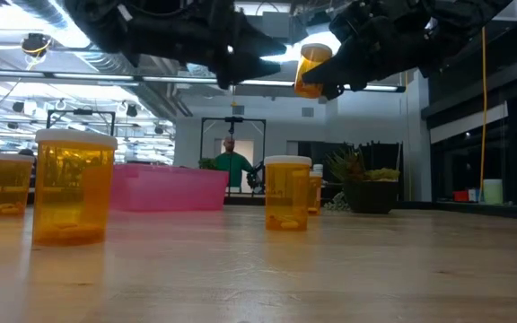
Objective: Pick and place pill bottles into a basket
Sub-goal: Put the orange pill bottle into the red container
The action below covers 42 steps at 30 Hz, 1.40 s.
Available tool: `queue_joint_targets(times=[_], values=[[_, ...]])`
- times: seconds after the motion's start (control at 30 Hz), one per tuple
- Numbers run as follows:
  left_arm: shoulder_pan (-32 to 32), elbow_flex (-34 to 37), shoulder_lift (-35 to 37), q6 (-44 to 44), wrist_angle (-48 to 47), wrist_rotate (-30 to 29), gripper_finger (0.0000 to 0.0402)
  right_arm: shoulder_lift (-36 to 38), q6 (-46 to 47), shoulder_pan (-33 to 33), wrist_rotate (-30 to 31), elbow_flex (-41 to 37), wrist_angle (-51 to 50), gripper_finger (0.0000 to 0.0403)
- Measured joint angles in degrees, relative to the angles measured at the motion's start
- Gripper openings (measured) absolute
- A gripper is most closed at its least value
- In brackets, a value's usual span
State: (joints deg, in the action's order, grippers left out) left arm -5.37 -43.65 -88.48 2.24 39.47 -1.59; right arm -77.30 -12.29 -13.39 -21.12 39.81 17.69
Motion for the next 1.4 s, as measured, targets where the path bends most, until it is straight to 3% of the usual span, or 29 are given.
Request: queue_joint_targets(times=[0.33, 0.97, 1.4], values=[[0.0, -6.0, -5.2, 0.1, -0.3, 1.2, 0.0261, 0.0, 0.0, 0.0, 0.0, 0.0, -0.4, 0.0197], [-1.2, -6.2, -5.9, 1.7, -0.6, 2.5, 0.0261, 0.0, 0.0, 0.0, 0.0, 0.0, 0.2, 0.0197], [-1.6, -10.3, -9.3, 0.9, -1.9, 4.1, 0.0261, 0.0, 0.1, 0.0, 0.0, -0.1, -0.6, 0.0197]])
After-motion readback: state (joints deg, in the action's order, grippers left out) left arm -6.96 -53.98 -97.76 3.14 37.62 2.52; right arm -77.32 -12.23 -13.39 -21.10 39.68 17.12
